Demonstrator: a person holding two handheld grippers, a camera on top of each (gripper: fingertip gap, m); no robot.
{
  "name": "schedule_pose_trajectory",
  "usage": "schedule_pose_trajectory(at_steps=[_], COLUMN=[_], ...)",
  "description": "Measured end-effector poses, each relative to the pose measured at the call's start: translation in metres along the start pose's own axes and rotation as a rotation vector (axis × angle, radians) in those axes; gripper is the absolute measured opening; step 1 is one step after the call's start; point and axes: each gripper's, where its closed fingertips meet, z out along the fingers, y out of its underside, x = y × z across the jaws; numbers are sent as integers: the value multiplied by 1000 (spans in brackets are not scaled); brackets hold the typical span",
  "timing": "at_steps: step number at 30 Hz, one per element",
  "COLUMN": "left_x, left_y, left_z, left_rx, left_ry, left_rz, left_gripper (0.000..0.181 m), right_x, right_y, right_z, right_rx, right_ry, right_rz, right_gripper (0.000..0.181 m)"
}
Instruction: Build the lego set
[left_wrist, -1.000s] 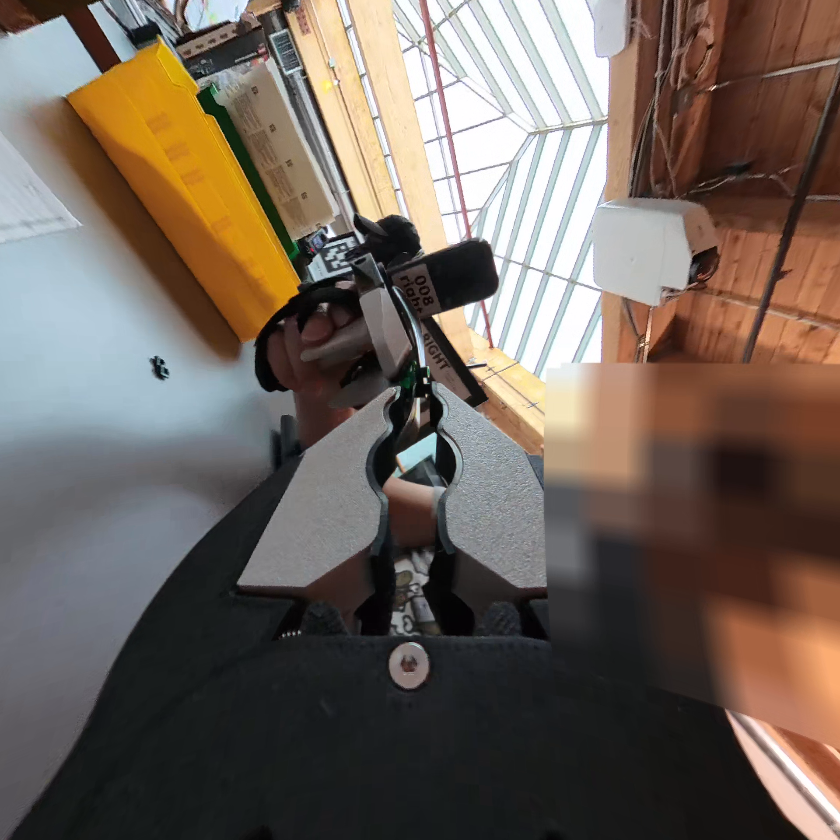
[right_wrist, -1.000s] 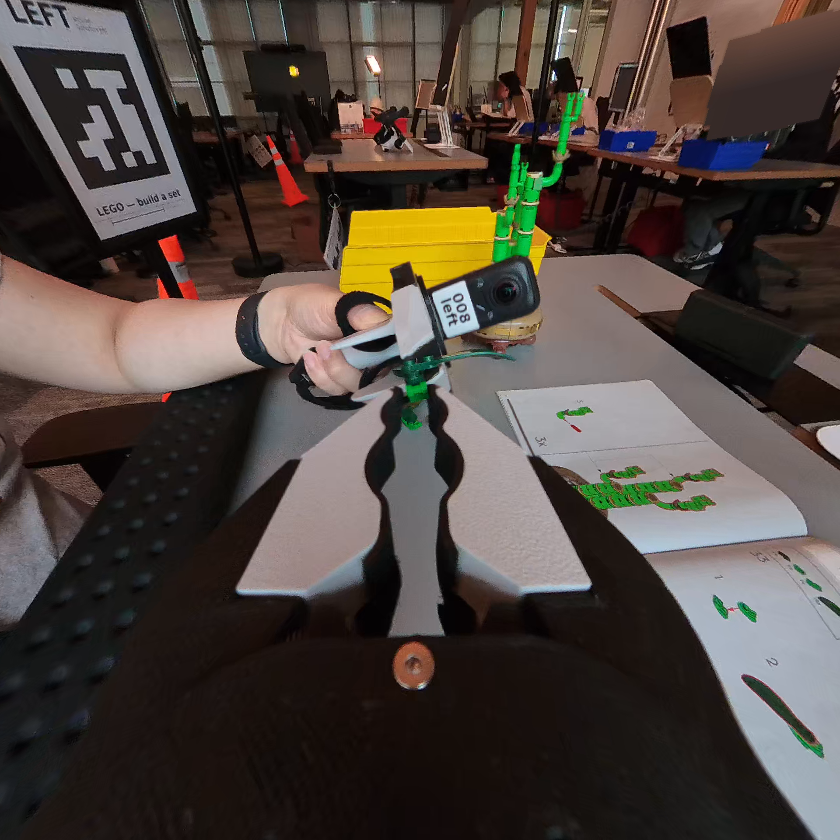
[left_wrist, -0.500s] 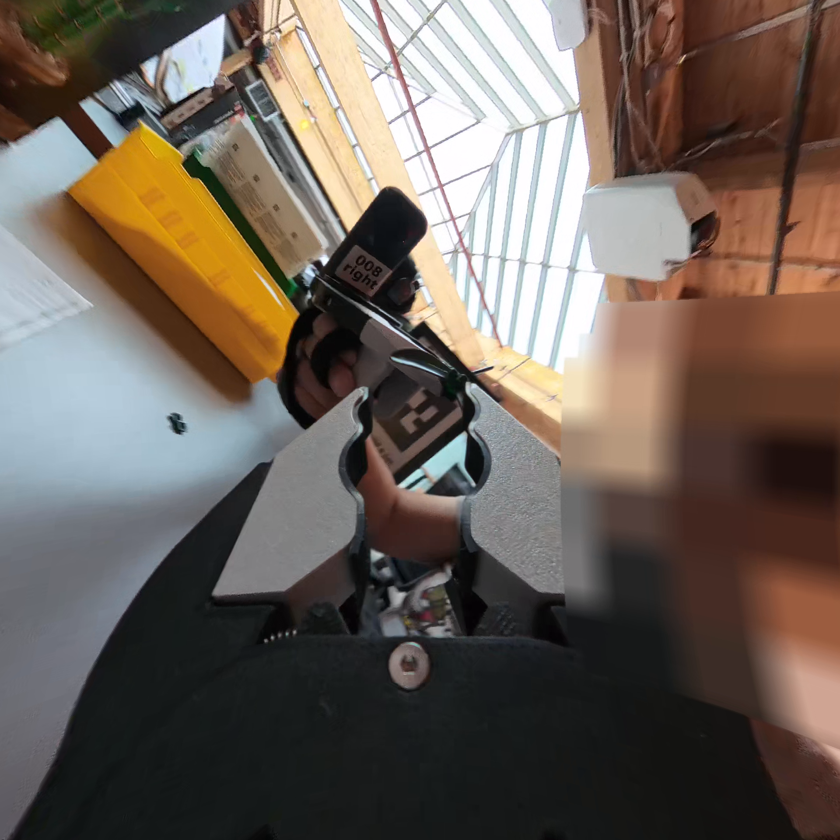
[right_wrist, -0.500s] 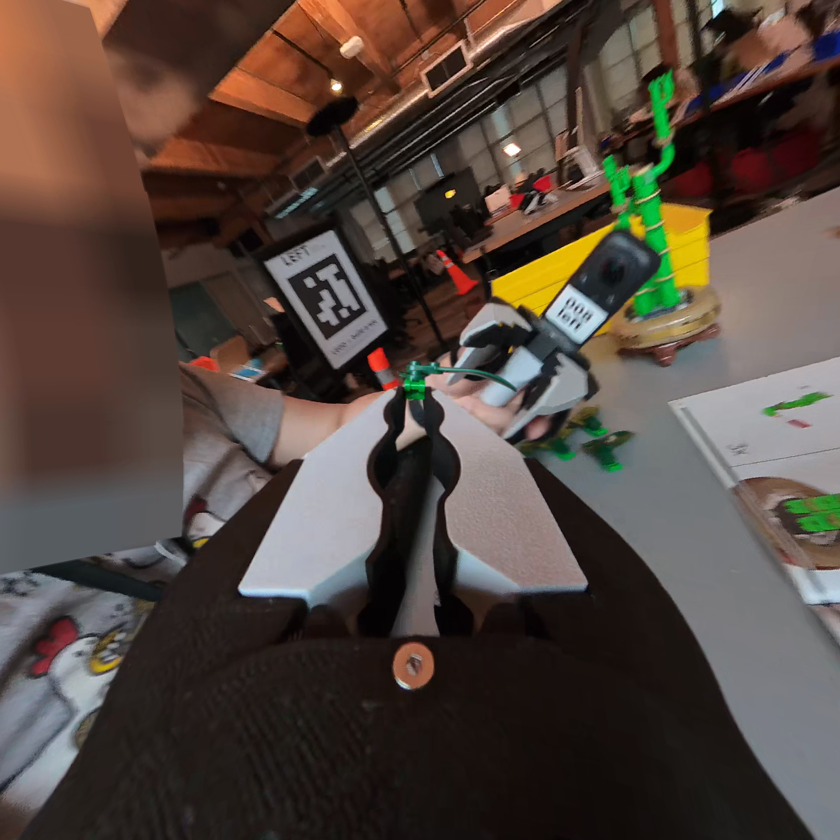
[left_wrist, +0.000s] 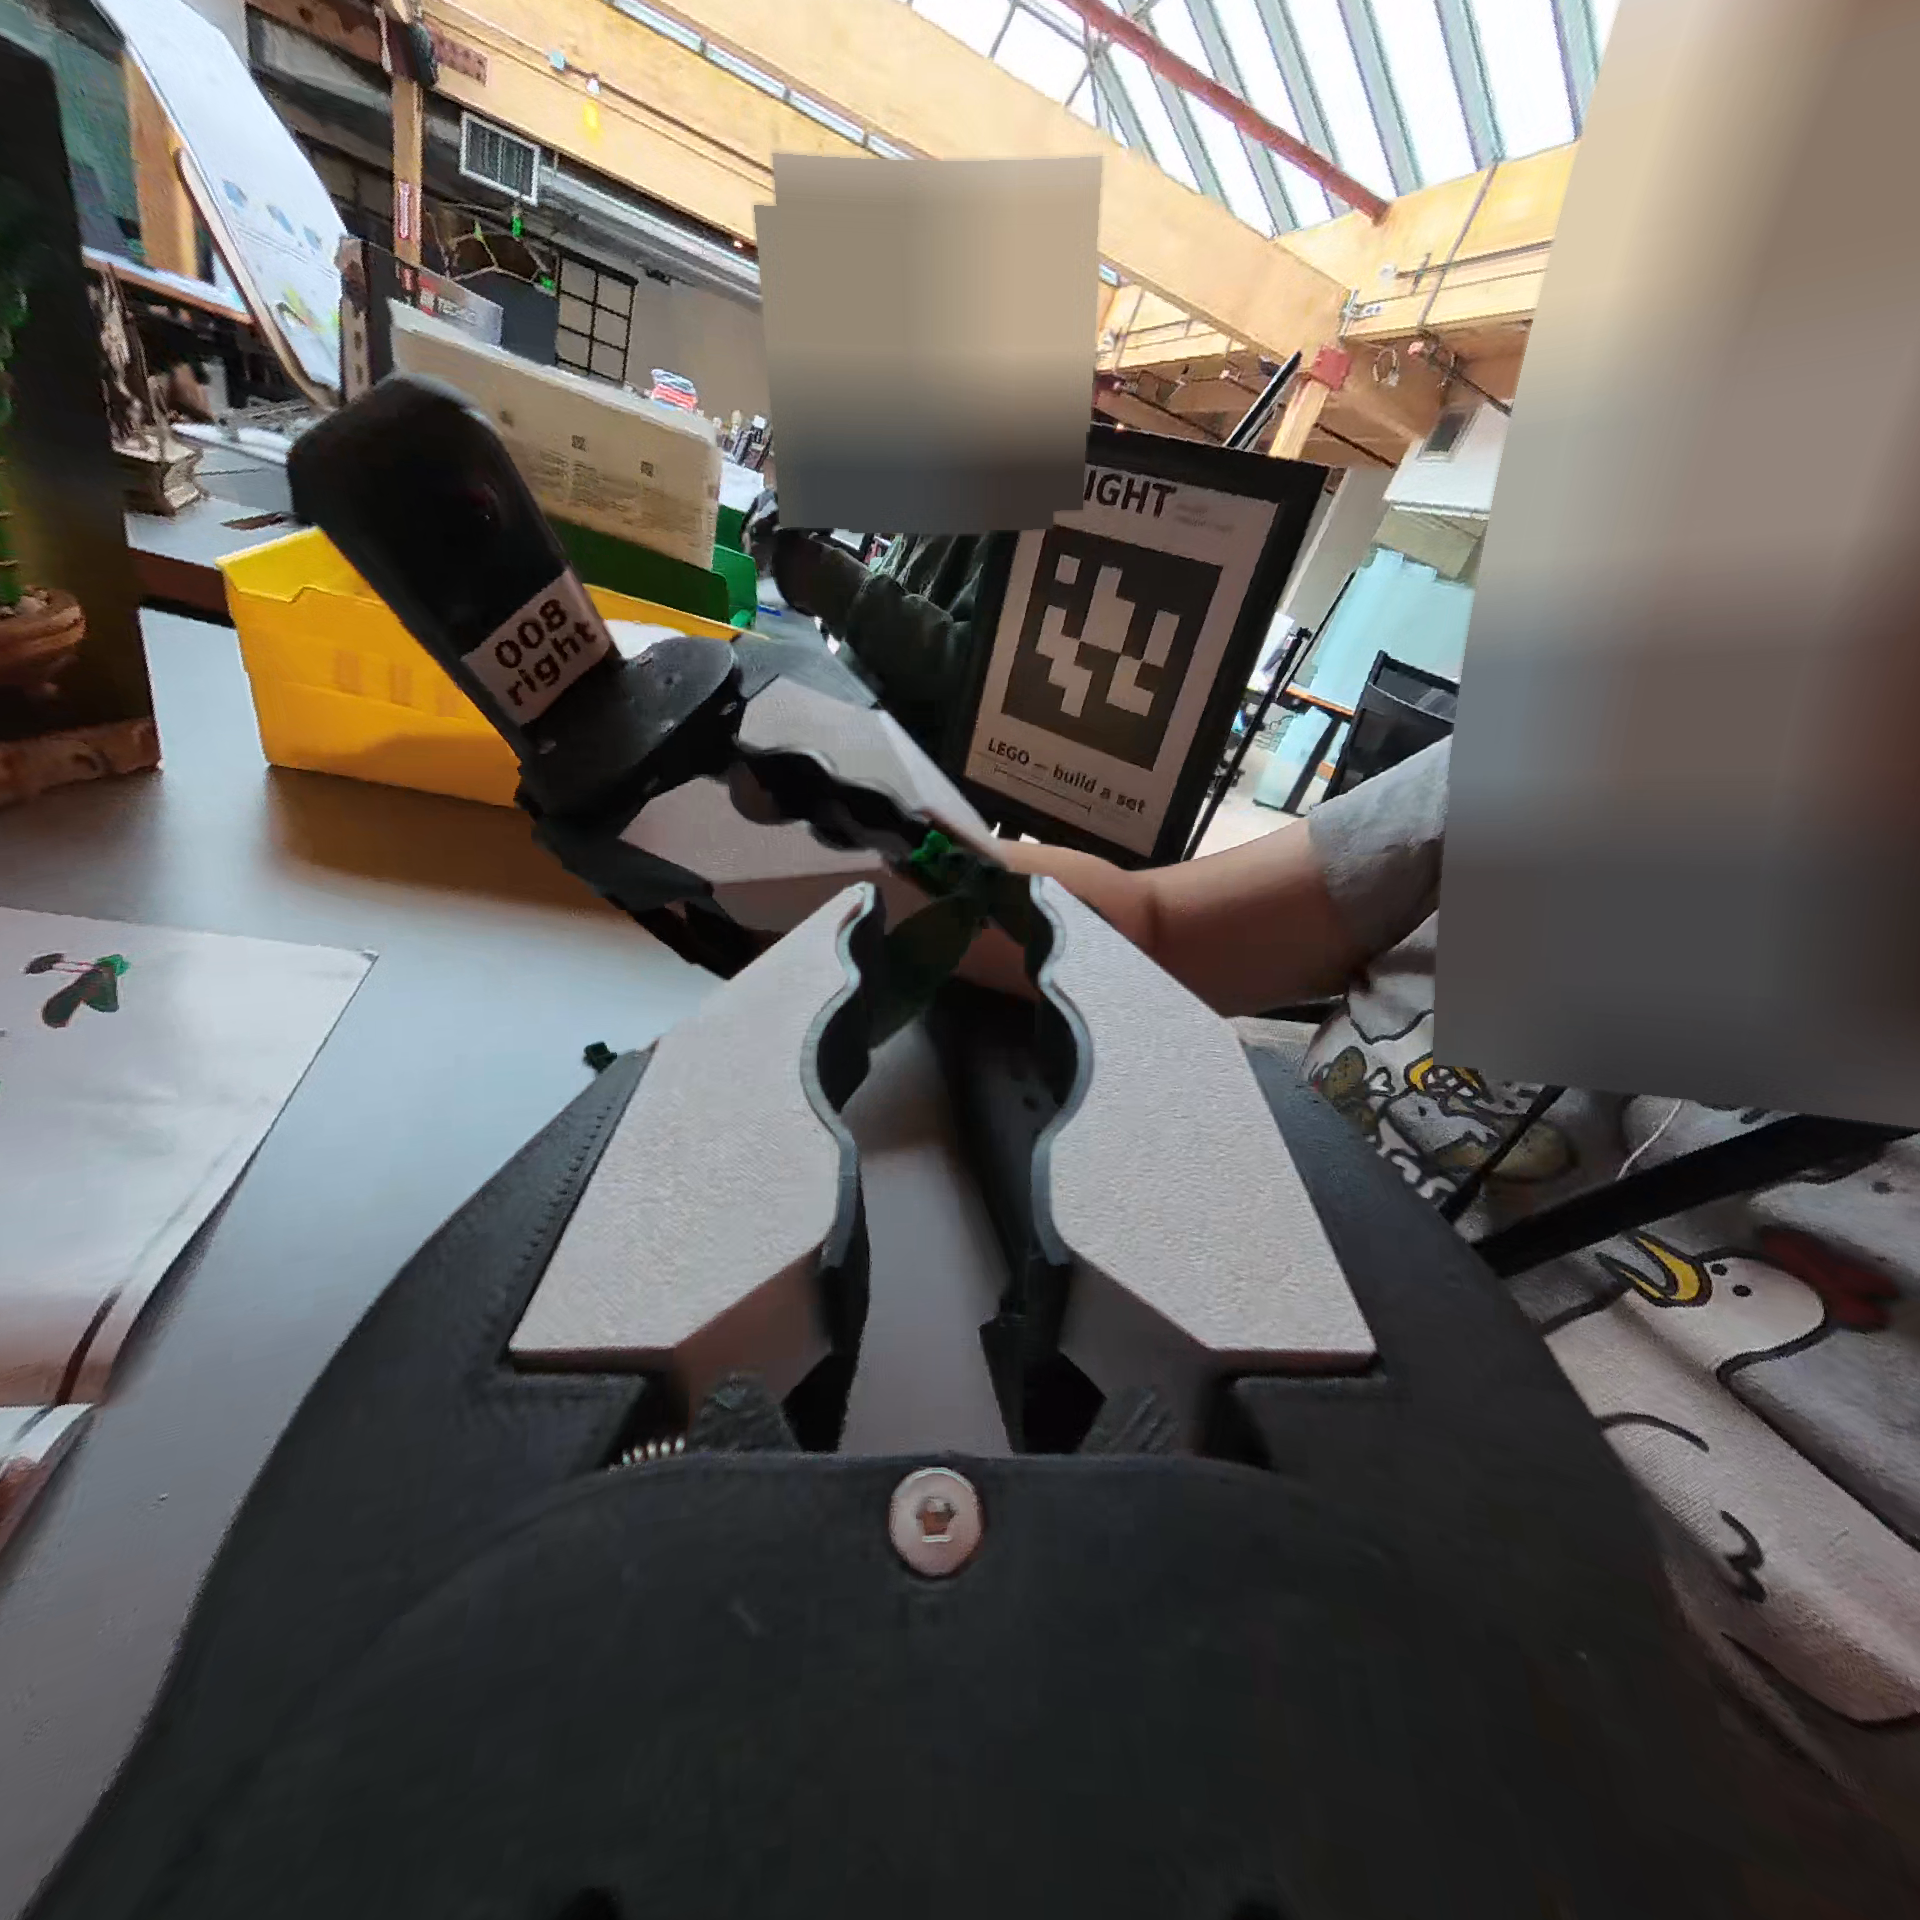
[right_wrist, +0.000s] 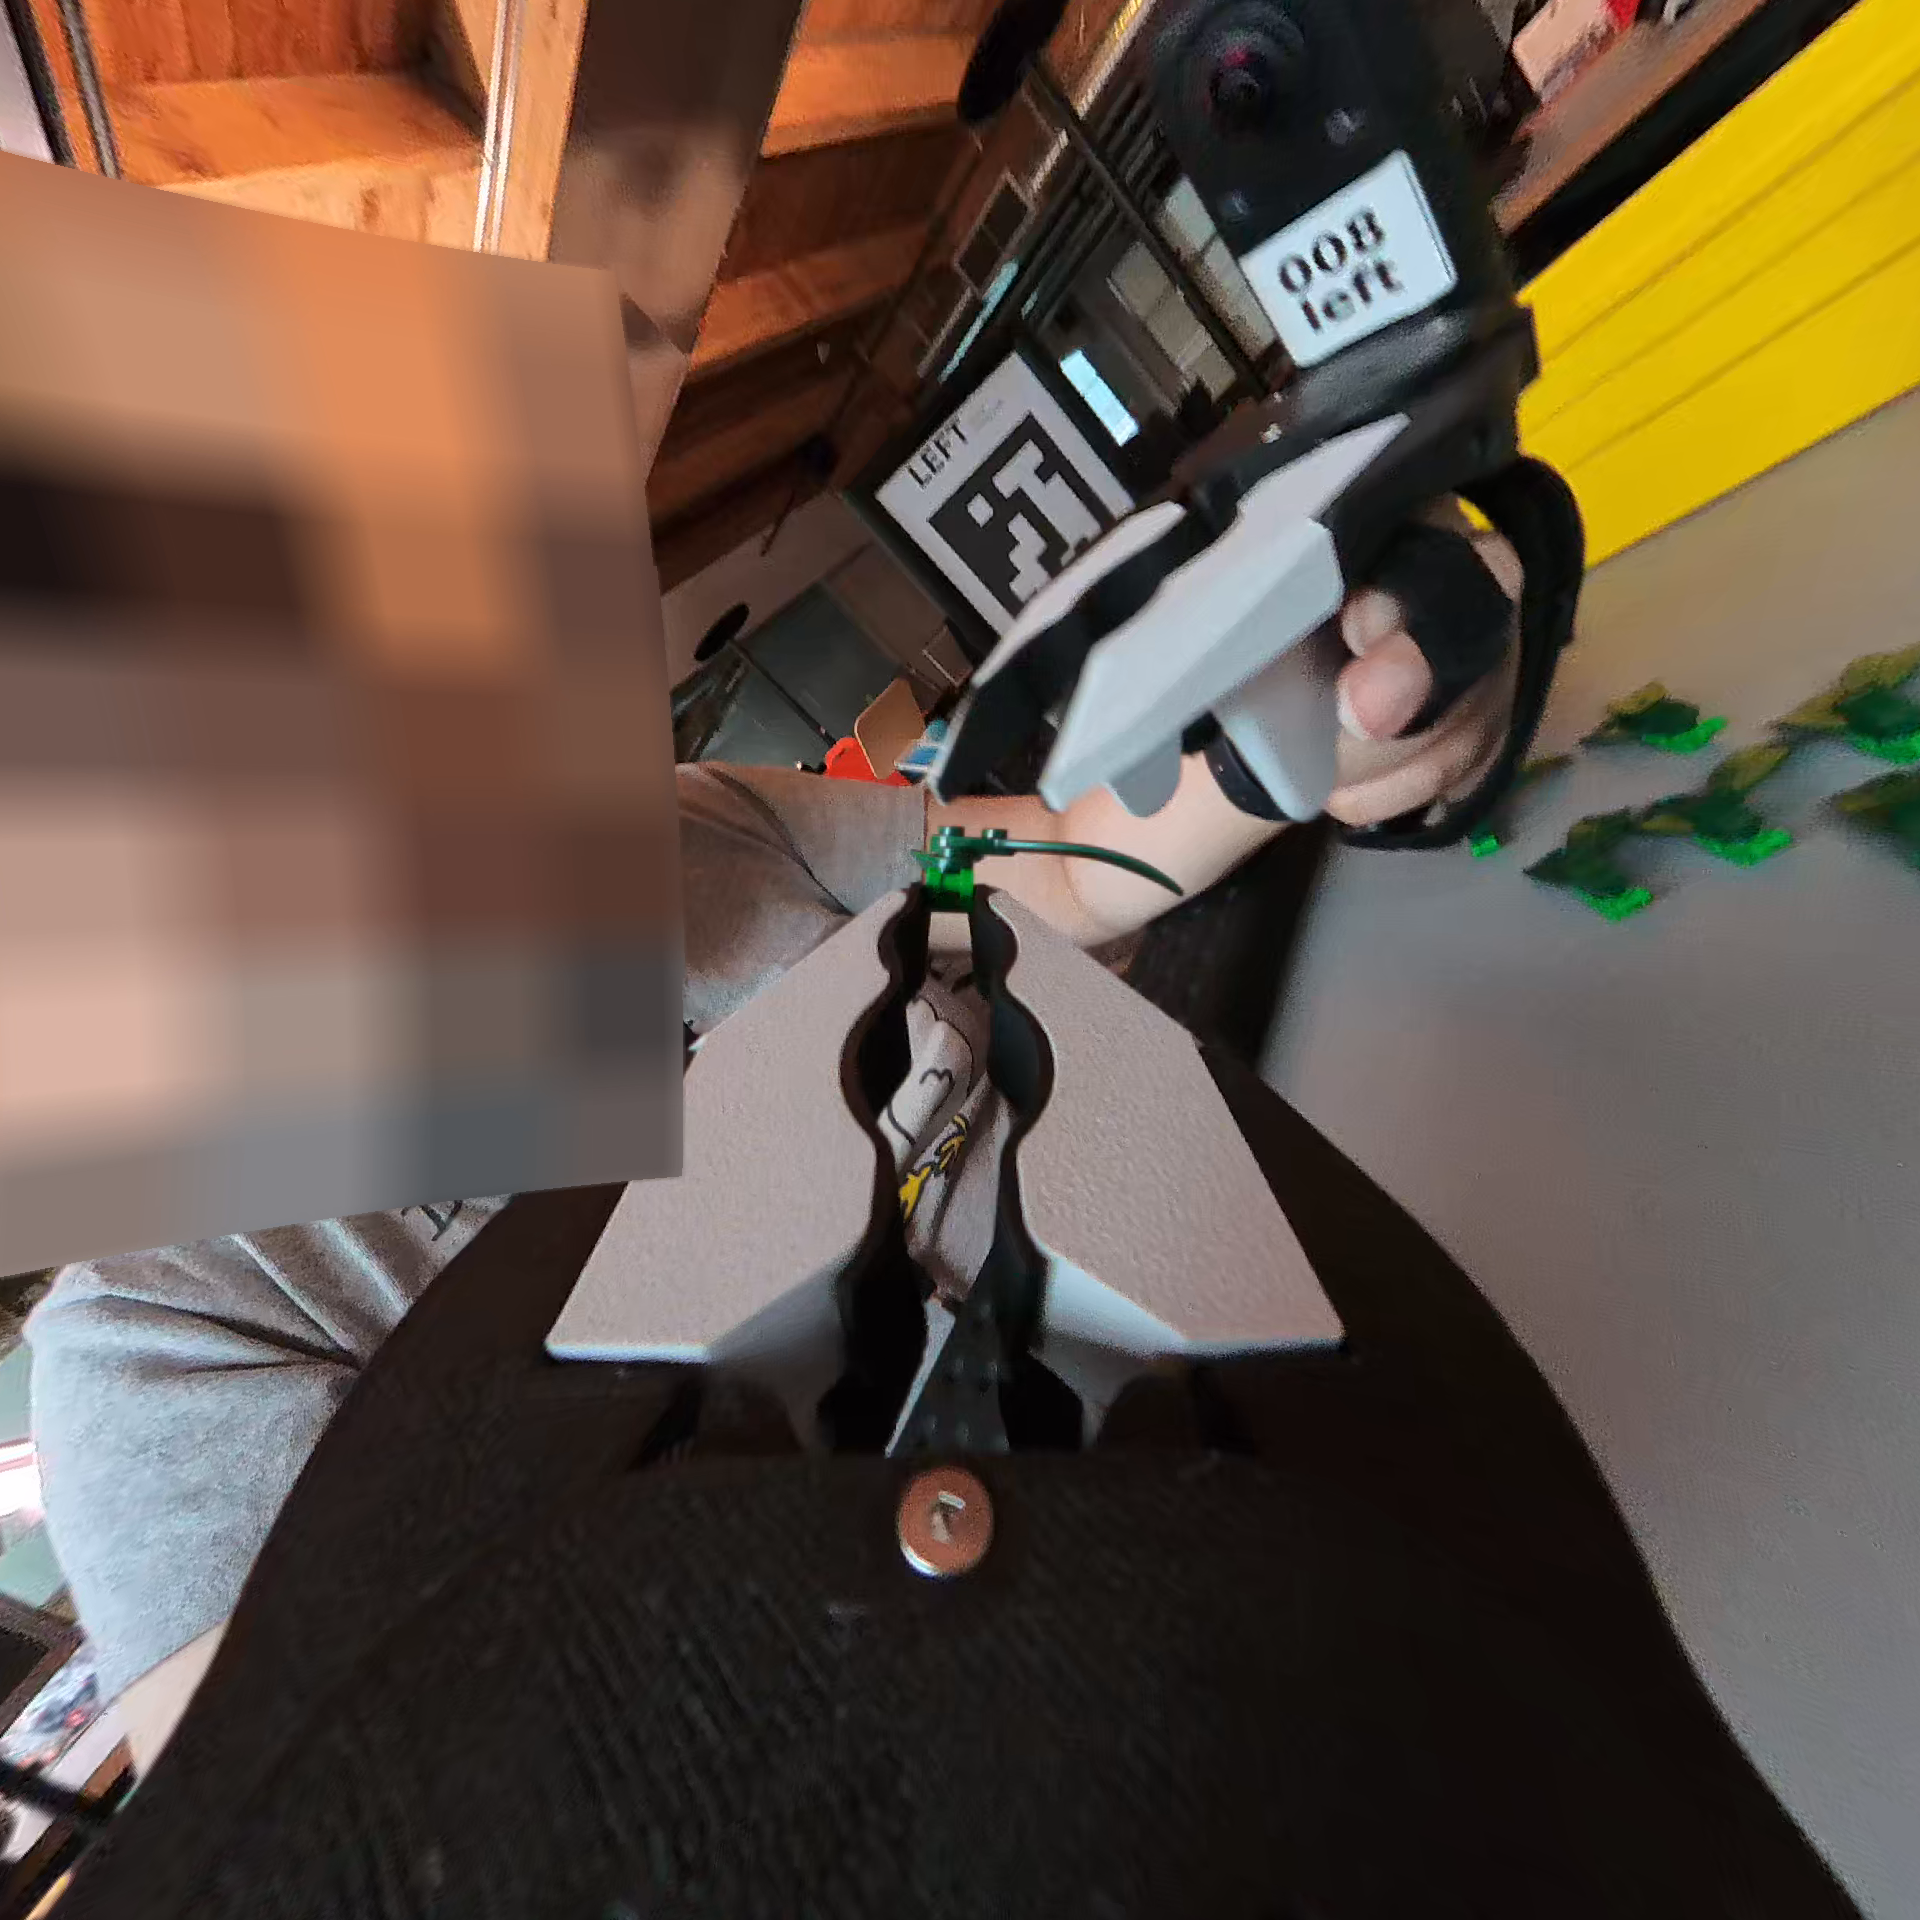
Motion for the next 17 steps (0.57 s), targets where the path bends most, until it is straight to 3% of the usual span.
schedule_pose_trajectory(at_steps=[1,4,17], left_x=[5,13,6], left_y=[-2,4,22], left_z=[1,2,5], left_rx=[6,-45,-162], left_ry=[18,34,-64], left_rz=[17,64,209], left_gripper=[22,13,7], right_x=[2,4,11], right_y=[3,6,14], right_z=[1,2,2], right_rx=[-16,-27,-66], right_ry=[0,-4,5], right_rz=[8,30,99], right_gripper=[6,6,6])
